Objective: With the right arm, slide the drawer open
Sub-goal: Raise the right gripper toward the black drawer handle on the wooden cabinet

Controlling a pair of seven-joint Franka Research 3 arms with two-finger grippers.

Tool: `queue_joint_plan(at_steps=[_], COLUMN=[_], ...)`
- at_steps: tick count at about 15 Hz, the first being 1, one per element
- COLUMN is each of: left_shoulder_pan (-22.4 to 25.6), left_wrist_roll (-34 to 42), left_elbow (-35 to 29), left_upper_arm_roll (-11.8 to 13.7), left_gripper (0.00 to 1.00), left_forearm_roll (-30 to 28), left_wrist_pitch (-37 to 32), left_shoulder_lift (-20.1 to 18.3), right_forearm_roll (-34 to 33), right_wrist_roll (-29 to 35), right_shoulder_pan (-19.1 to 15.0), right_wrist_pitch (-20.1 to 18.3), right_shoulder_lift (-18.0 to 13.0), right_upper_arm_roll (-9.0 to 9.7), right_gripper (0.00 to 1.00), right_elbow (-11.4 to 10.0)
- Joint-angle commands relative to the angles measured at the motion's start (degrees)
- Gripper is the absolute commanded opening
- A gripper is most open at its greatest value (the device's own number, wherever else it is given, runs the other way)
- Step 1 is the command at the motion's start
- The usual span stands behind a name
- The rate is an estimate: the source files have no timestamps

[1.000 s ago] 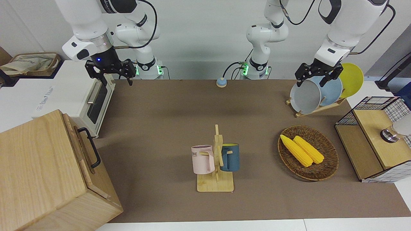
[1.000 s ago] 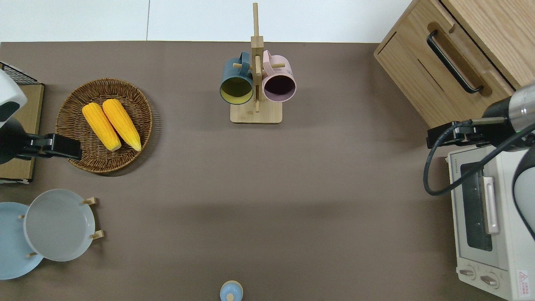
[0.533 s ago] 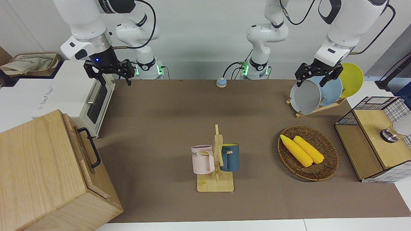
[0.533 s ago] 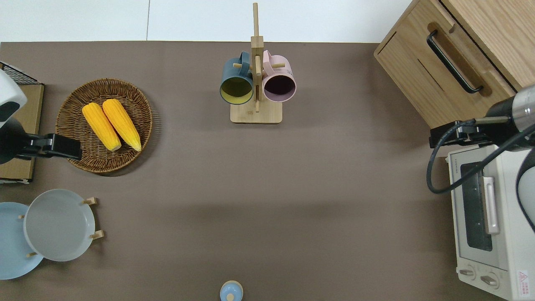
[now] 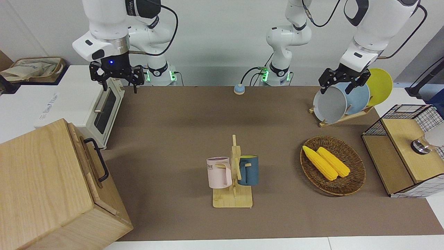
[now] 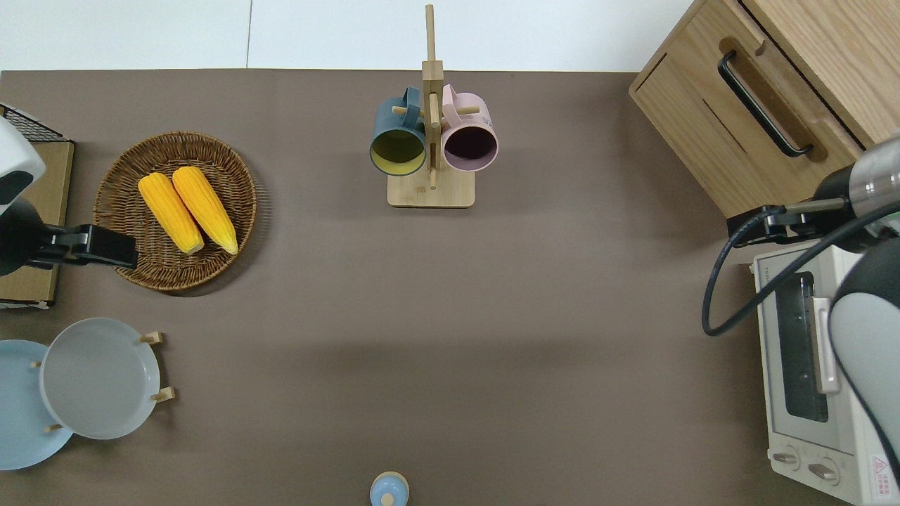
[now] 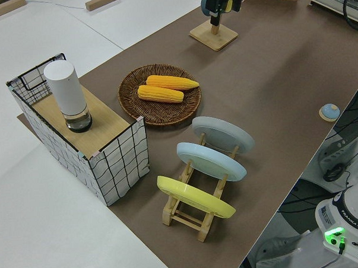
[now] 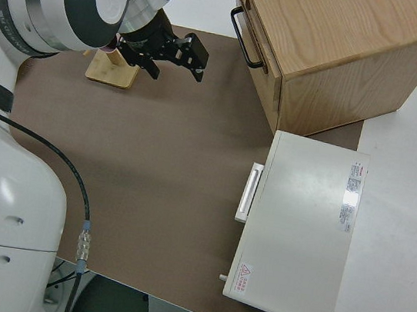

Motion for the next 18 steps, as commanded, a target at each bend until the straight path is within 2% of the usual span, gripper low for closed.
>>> queue_joint_plan(at_steps=[1, 3, 4, 8, 11, 13, 18], left_shoulder_pan=[0.31, 0.31, 0.31, 0.31, 0.31, 0.31, 0.31], left_wrist_roll=[0.51, 0.51, 0.51, 0.51, 0.51, 0.51, 0.51], left_elbow=[1.40, 1.49, 1.40, 1.49, 1.49, 1.49, 1.49], left_upper_arm_roll=[-0.41, -0.41, -0.41, -0.41, -0.41, -0.41, -0.41], left_gripper=[0.99, 0.99, 0.99, 0.99, 0.99, 0.99, 0.99], left_forearm_roll=[0.99, 0.99, 0.99, 0.99, 0.99, 0.99, 0.99], left_wrist_pitch=[-1.13, -1.13, -1.13, -1.13, -1.13, -1.13, -1.13], left_shoulder_lift=[0.65, 0.65, 0.65, 0.65, 0.65, 0.65, 0.65], right_forearm_roll=[-11.09, -16.90, -18.40, -28.94, -39.21, -43.88, -56.88], right_wrist_roll=[-1.06, -1.23, -1.32, -2.99, -2.82, -2.55, 0.34], right_shoulder_pan=[1.20, 1.20, 1.20, 1.28, 1.28, 1.28, 1.90], right_wrist_pitch=[0.31, 1.80, 2.51, 7.51, 11.64, 13.40, 16.40], right_shoulder_lift=[2.16, 2.86, 3.21, 5.32, 7.34, 8.66, 12.34], right_upper_arm_roll=[3.03, 4.79, 4.97, 7.78, 9.98, 10.60, 10.60], right_gripper=[0.987, 0.987, 0.985, 0.987, 0.987, 0.987, 0.983], right_elbow=[1.17, 0.91, 0.82, 0.12, -1.90, -2.78, -4.80])
